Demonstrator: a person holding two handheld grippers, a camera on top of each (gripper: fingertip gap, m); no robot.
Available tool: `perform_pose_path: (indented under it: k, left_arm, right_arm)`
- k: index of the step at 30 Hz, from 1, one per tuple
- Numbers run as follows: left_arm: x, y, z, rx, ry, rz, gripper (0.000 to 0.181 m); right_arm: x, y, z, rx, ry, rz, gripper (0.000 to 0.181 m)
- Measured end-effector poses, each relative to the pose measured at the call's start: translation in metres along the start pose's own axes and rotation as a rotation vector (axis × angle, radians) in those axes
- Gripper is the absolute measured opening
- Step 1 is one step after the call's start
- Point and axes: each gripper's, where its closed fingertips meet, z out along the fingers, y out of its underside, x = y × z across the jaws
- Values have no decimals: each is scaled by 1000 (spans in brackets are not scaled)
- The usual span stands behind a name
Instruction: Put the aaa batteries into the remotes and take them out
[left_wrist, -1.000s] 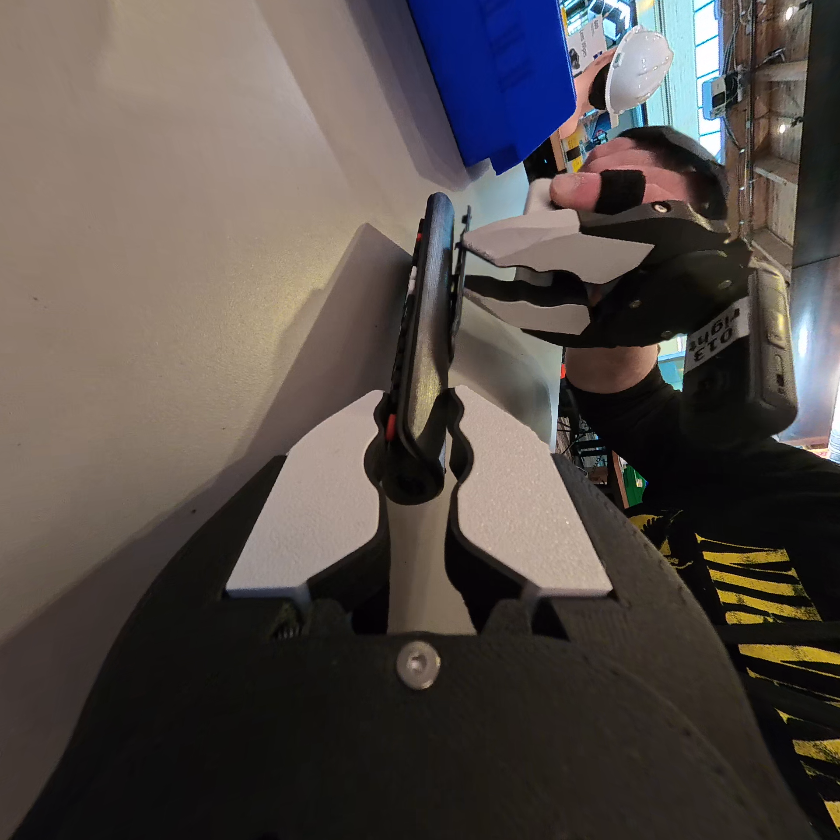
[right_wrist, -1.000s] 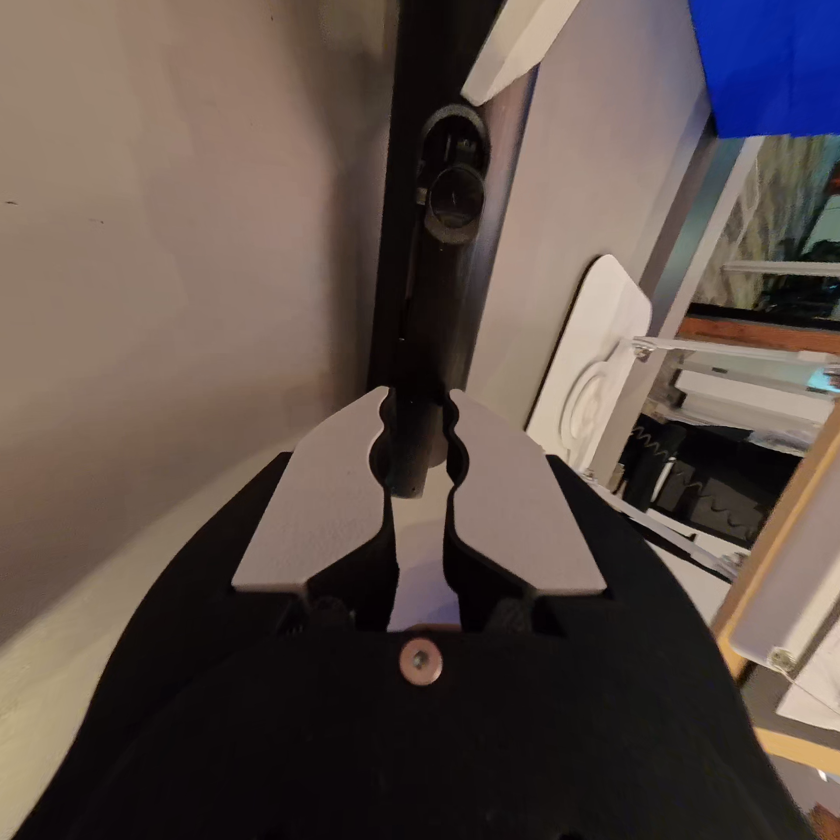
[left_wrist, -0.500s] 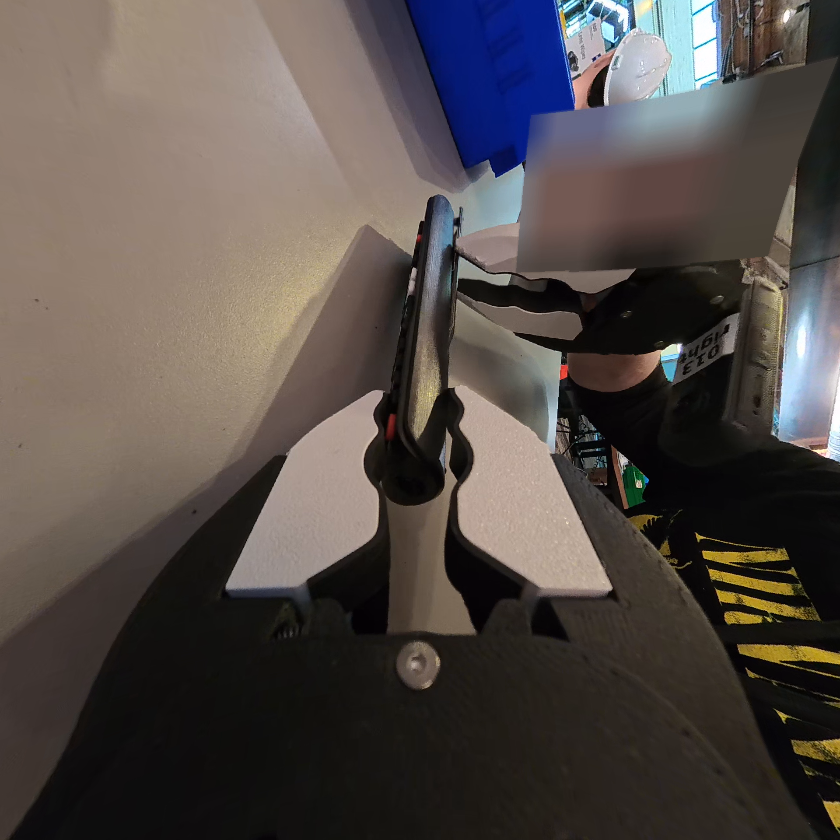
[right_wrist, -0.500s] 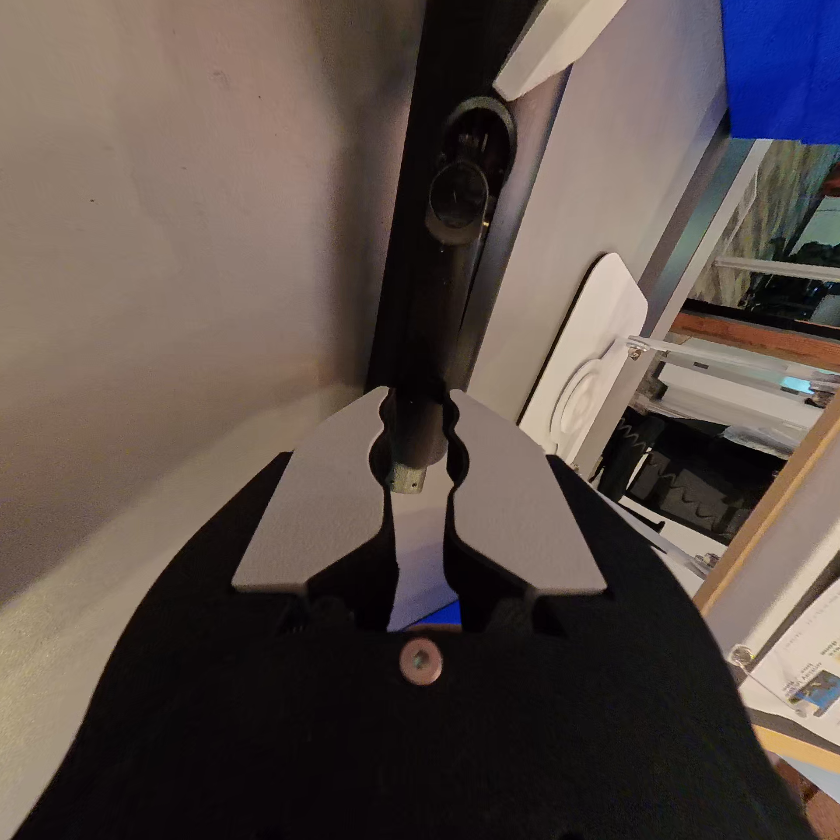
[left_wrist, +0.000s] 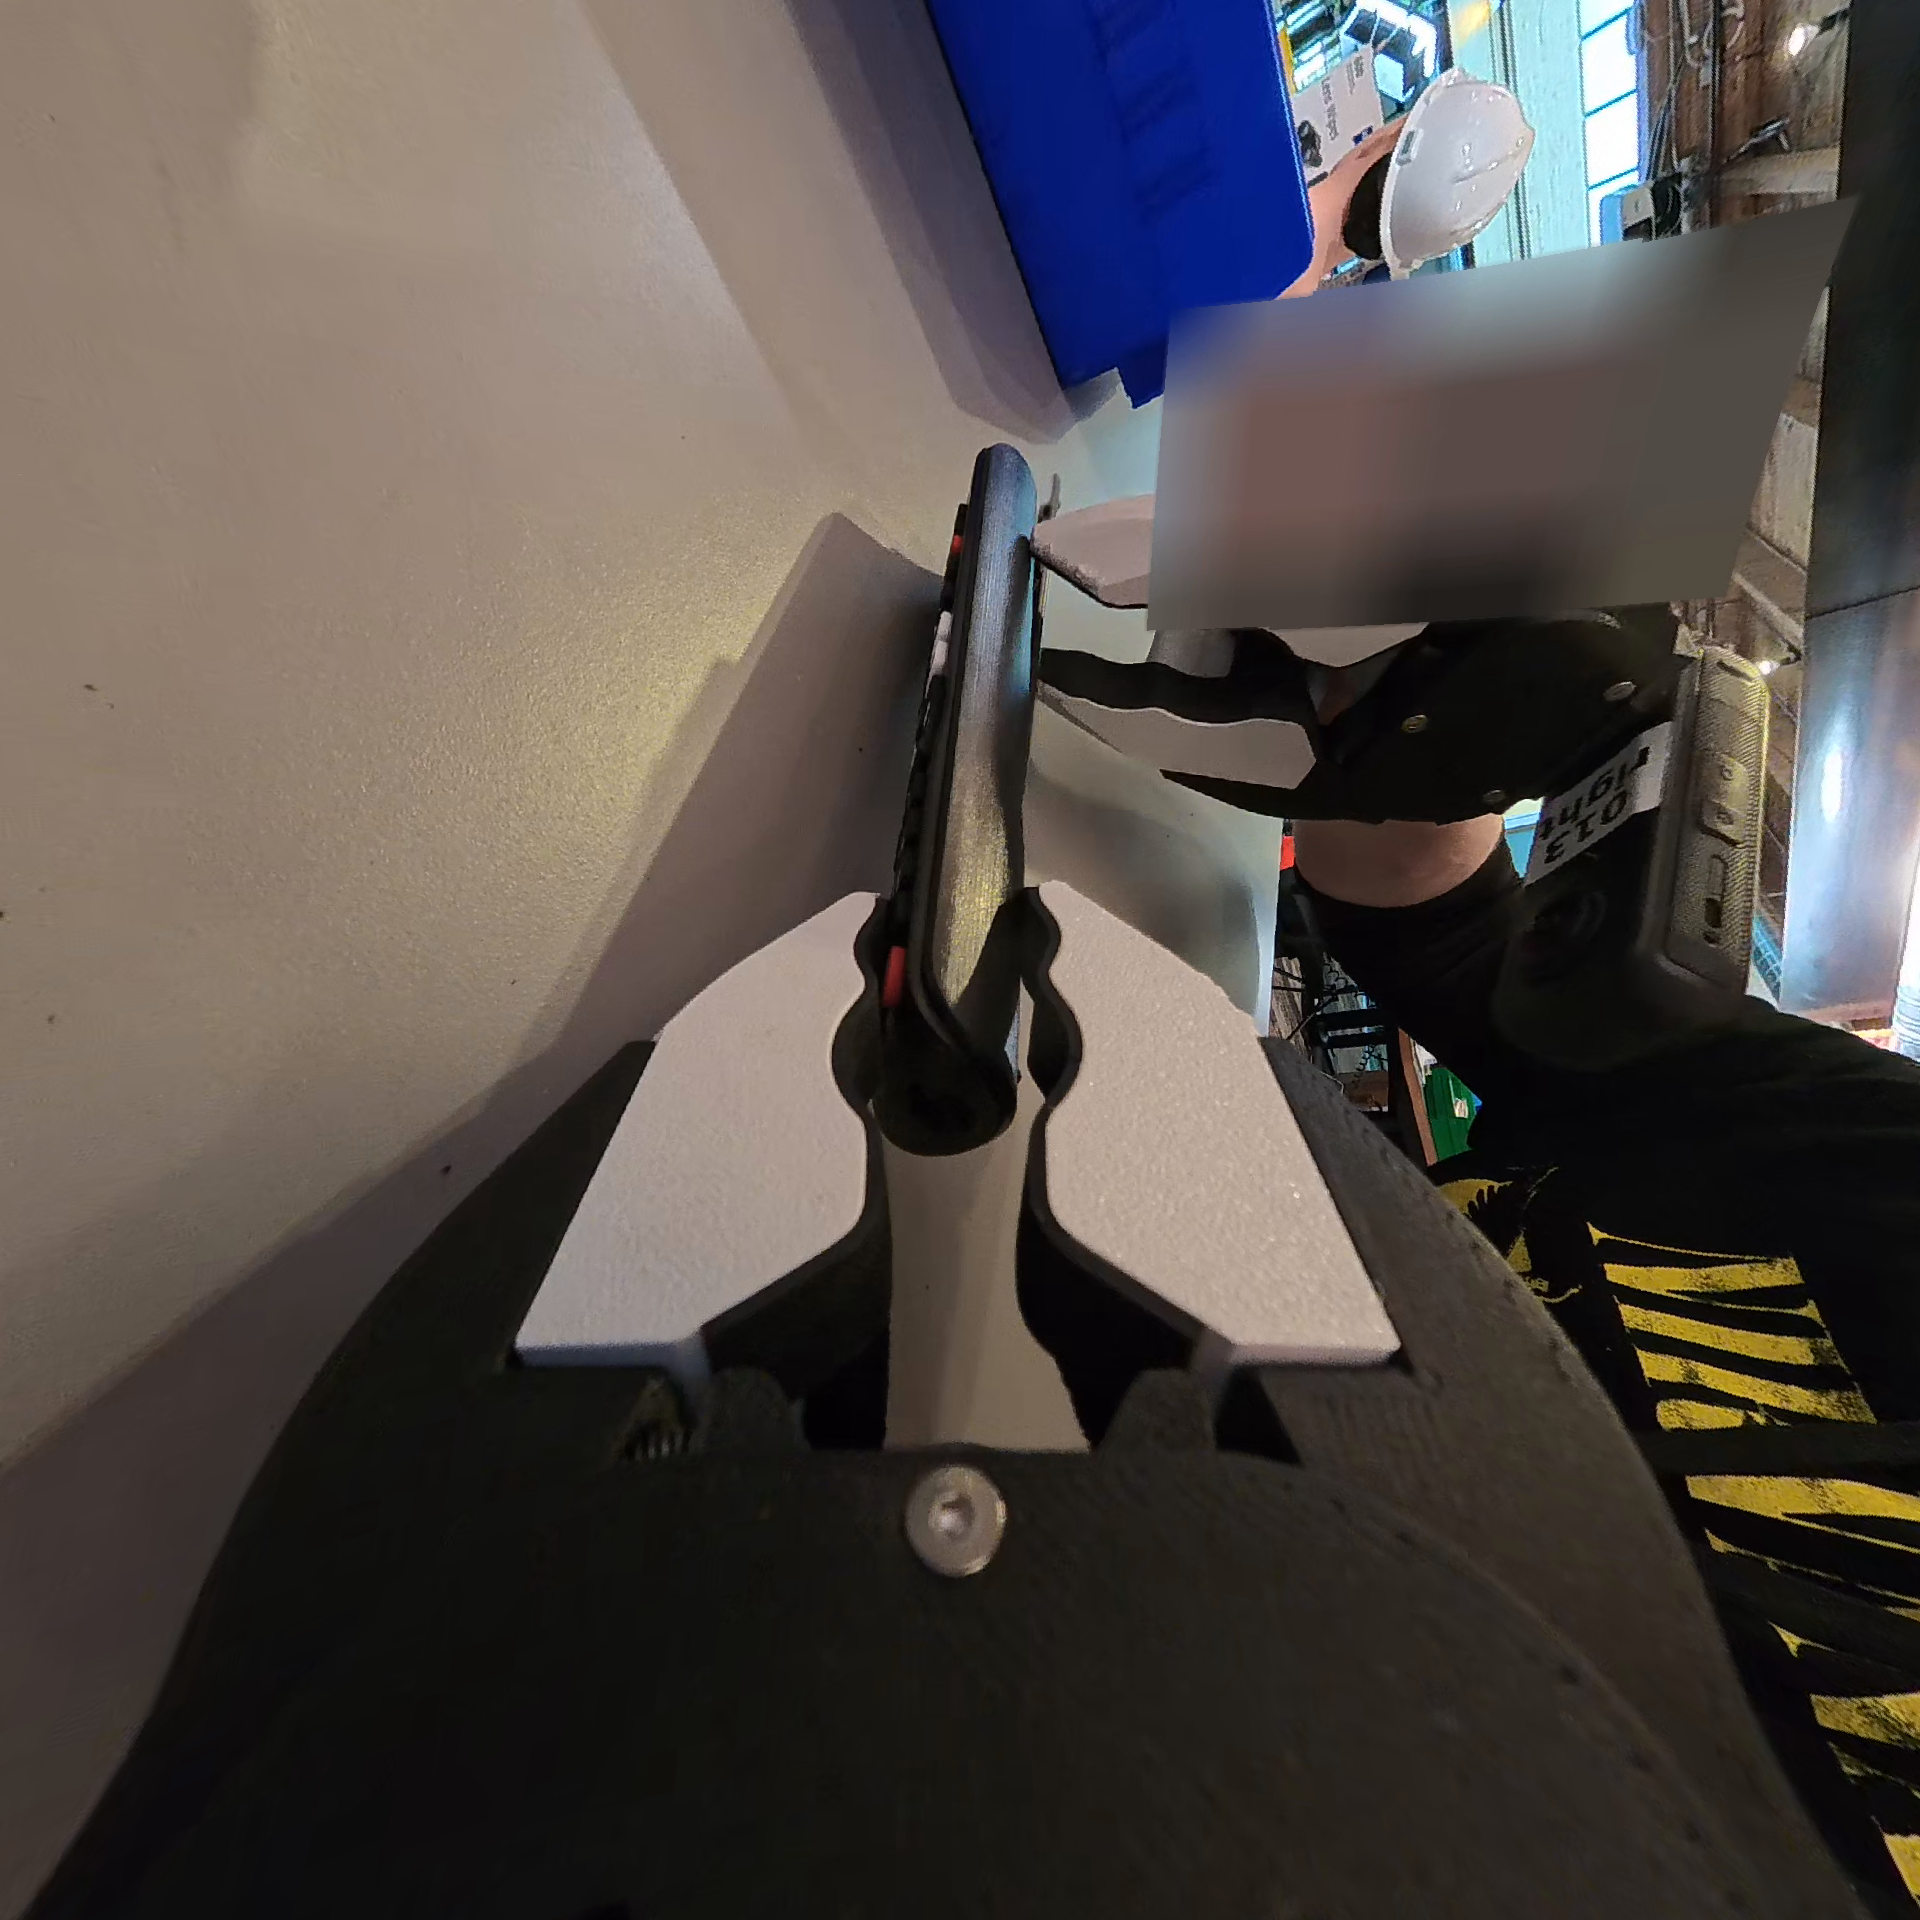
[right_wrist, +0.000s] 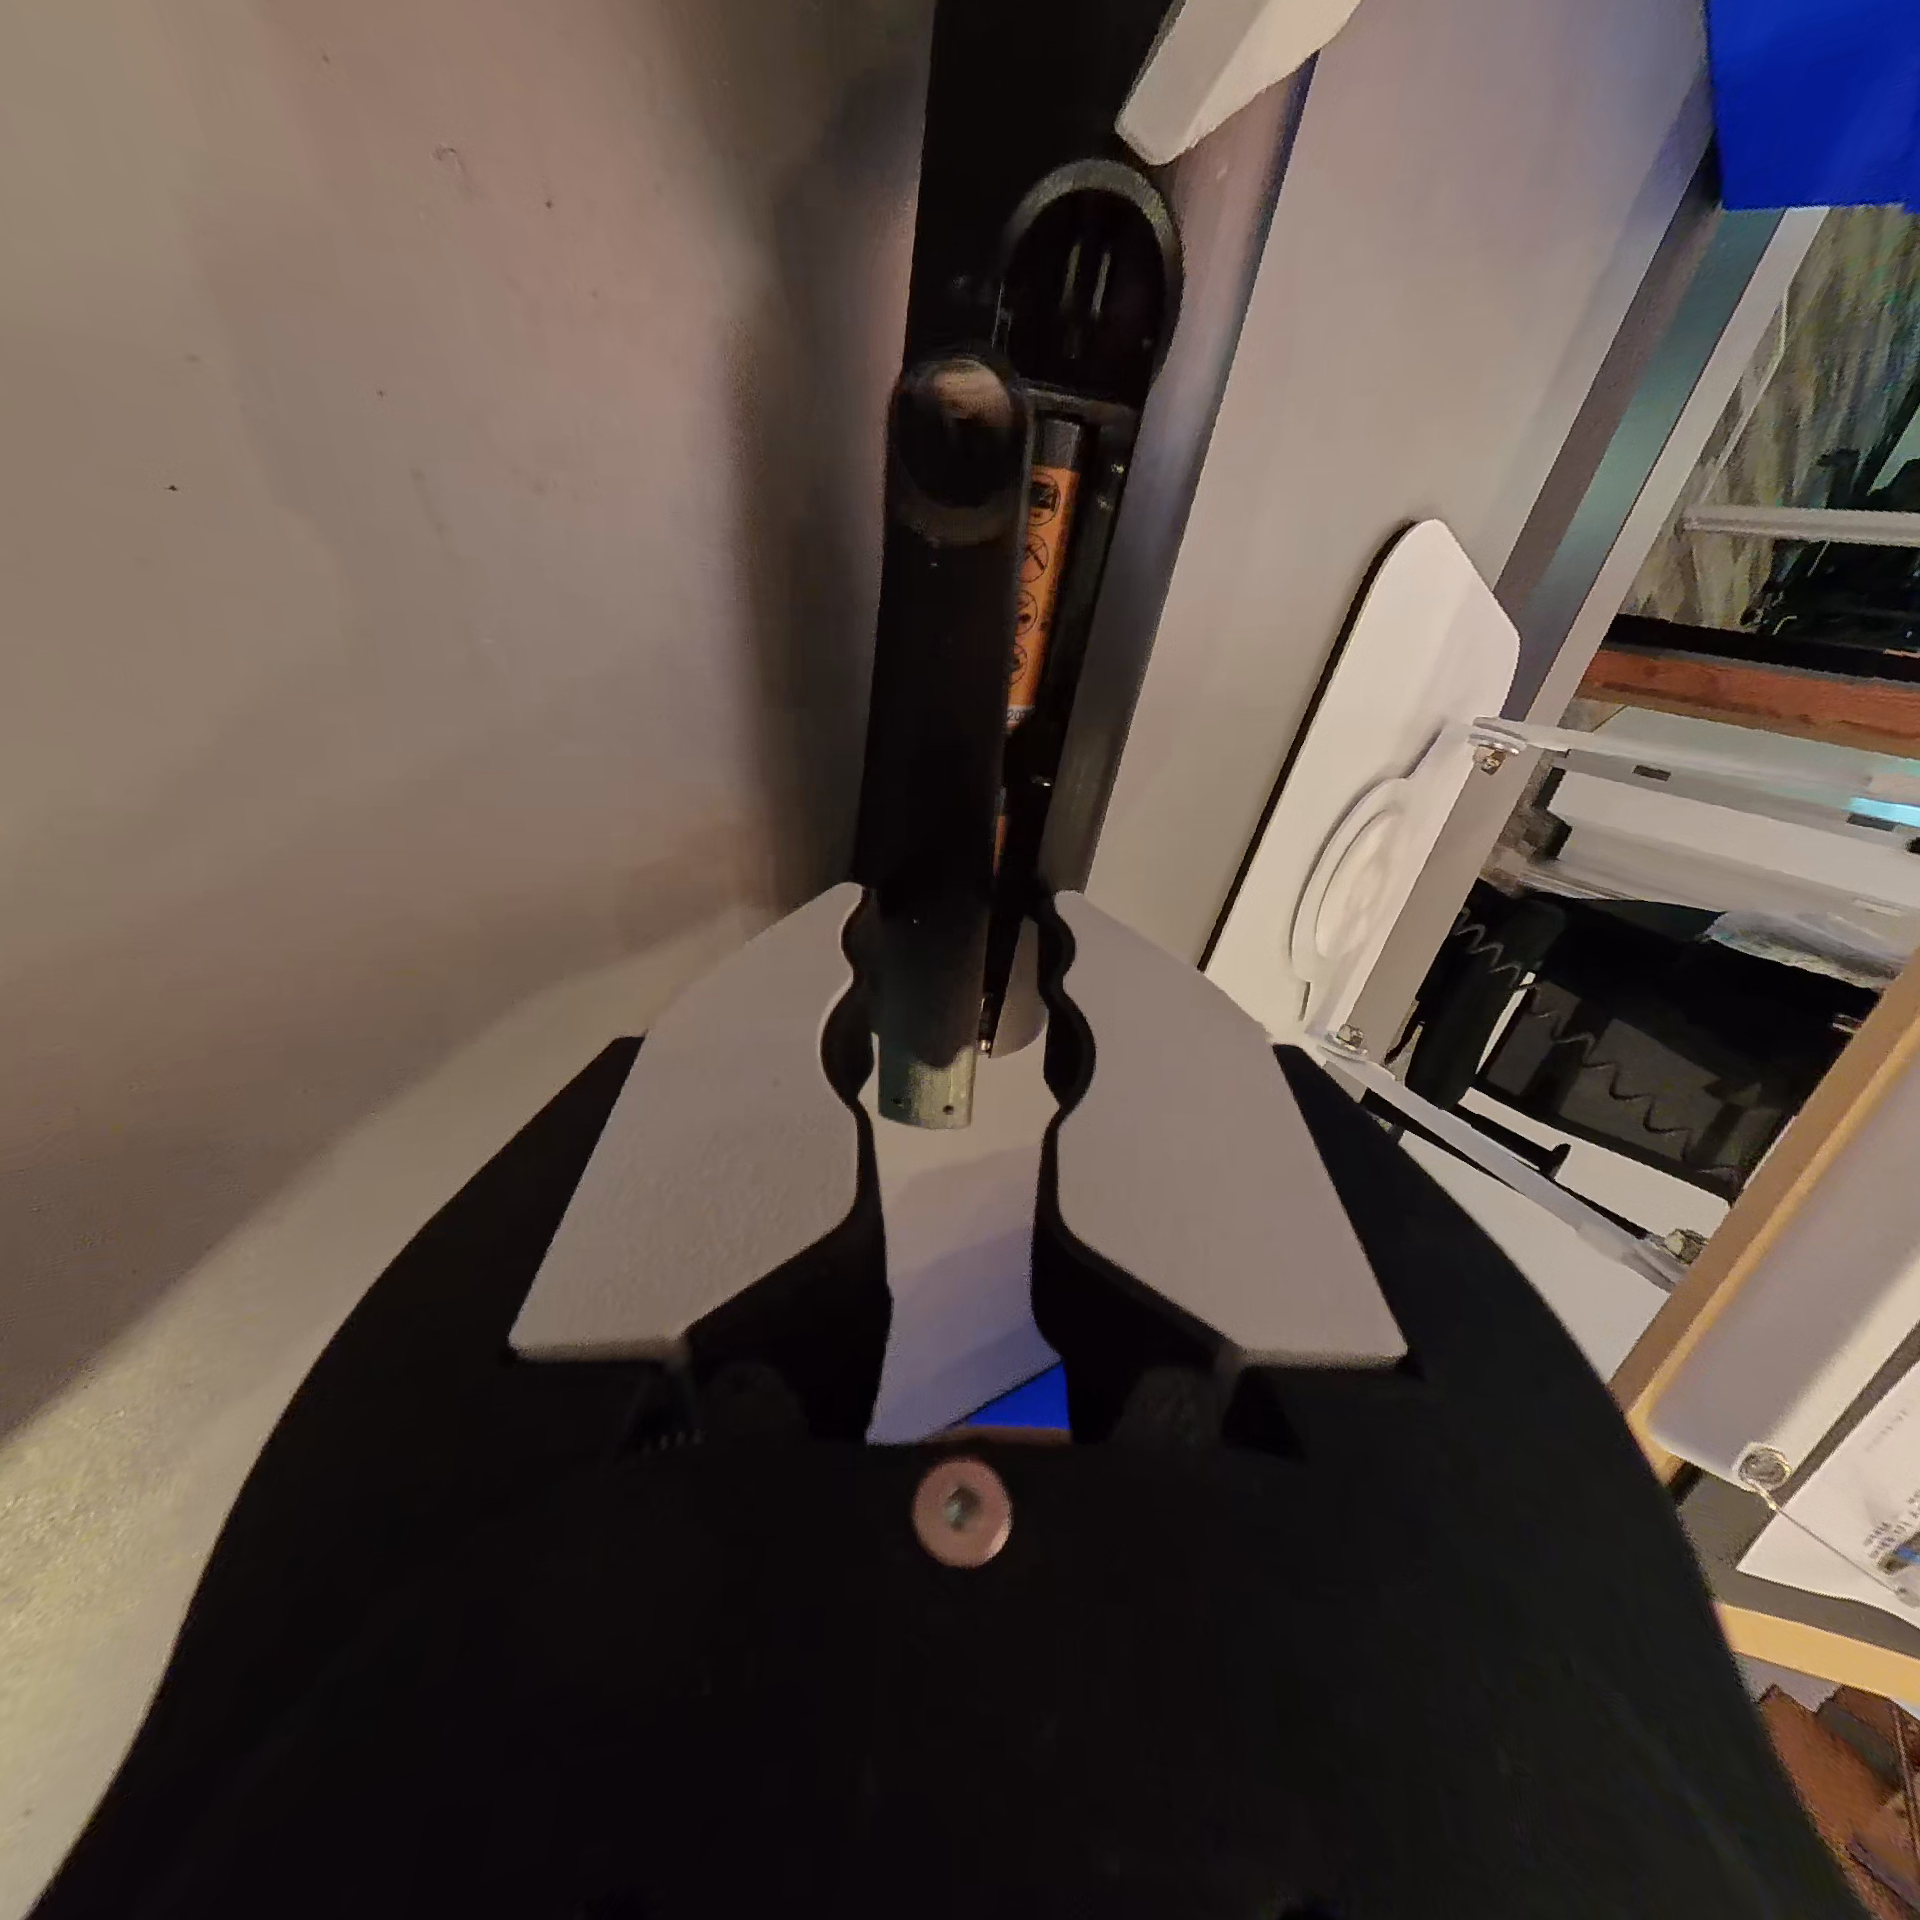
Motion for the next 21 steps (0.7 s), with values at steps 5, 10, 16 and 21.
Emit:
perform_pose_path:
  k: [5, 10, 16, 21]
  left_arm:
    - [0, 0, 0, 1, 0, 1, 23]
    - [0, 0, 0, 1, -3, 1, 23]
    - [0, 1, 0, -4, 2, -10, 23]
    - [-1, 2, 0, -8, 6, -27, 23]
  right_arm:
    - [2, 0, -1, 13, -2, 27, 22]
    - [3, 0, 0, 53, -12, 95, 20]
    - [0, 3, 2, 86, -27, 189, 19]
    - [3, 7, -1, 119, -55, 271, 18]
